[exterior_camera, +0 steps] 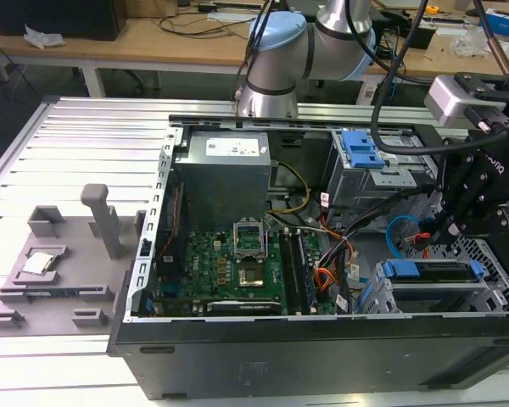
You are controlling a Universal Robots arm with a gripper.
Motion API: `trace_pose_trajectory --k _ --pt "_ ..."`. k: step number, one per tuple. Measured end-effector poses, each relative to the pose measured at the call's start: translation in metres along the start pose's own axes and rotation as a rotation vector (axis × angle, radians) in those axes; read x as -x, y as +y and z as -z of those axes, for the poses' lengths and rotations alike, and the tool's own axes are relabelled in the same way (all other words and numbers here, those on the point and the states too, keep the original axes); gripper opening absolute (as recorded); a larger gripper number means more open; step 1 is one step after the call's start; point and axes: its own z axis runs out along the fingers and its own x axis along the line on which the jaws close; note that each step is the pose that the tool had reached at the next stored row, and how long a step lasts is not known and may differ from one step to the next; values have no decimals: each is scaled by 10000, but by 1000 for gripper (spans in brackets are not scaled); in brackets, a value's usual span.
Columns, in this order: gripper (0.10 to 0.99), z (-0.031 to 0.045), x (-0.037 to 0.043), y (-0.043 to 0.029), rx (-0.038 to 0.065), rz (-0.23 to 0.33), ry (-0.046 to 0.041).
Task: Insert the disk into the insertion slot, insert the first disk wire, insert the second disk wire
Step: 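Insert the first disk wire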
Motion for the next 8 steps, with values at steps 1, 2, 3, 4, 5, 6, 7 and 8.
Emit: trace_pose_trajectory --k 1,2,3,4,5,6,7,8 --pt "180 -8 -8 -40 14 0 1" --pt "180 -17 -13 -69 28 1 0" --pt "180 -34 -53 -93 40 2 -14" --pt "180 -50 -127 -96 43 2 -37" --pt "180 -64 -199 -100 43 3 -47" --pt "180 -80 -218 -101 44 5 -78" --pt "180 -88 -220 -101 48 8 -187" --pt "180 -92 -220 -101 50 11 -257"
